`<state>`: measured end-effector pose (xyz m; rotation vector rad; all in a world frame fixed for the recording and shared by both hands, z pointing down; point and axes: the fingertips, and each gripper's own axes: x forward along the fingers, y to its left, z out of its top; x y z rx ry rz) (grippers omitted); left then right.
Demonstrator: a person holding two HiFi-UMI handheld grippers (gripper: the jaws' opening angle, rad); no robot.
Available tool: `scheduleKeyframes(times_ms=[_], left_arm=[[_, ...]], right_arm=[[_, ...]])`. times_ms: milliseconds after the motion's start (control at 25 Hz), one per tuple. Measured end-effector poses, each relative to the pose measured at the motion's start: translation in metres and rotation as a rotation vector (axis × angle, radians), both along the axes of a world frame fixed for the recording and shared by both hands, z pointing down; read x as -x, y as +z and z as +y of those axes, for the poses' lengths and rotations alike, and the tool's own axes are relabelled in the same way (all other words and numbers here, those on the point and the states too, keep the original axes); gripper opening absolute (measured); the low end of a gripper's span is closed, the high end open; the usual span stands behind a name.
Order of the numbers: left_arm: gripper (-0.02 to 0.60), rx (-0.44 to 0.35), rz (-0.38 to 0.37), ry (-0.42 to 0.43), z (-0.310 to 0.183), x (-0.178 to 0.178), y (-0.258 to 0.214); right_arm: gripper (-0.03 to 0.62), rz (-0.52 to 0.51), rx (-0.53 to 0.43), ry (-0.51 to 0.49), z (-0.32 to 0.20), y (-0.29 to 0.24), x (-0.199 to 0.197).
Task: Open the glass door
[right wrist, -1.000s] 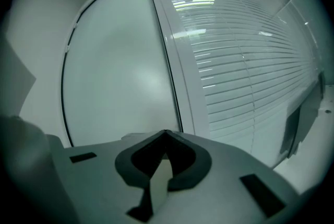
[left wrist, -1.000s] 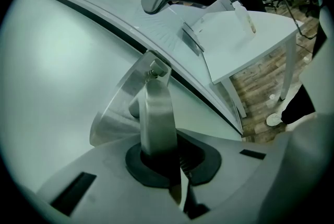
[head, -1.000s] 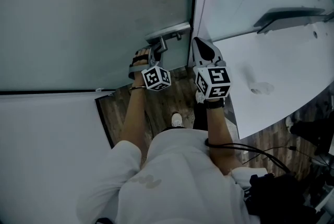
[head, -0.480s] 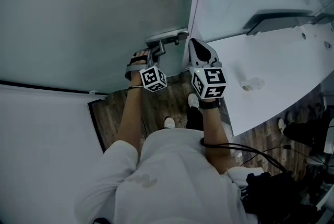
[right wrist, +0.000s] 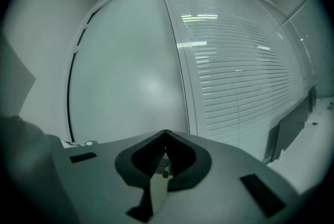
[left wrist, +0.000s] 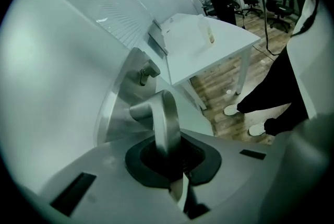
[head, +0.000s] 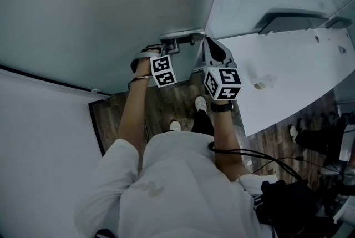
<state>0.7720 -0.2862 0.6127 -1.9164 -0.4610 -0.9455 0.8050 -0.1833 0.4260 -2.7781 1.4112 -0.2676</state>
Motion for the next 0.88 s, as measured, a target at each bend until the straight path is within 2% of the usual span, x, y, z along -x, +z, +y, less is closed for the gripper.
scheduleKeyframes(times_ms=[160, 400, 880], left_arm=[[0.005, 0.033, 0.02, 0.002, 0.003, 0.028, -0.009], [0.003, -0.013, 0.09, 0.014, 0.008, 0.044, -0.011], [0.005, -0.03, 0.1, 0.016, 0.023, 0.071, -0.009]], right_arm=[[0.002, 0.028, -0.001, 0.006, -0.004, -0.009, 0.045], [0.002, 0.049, 0.021, 0.014, -0.004, -0.004, 0.092], [0.003, 0.071, 0.096, 0.1, 0.033, 0.0, 0.138]])
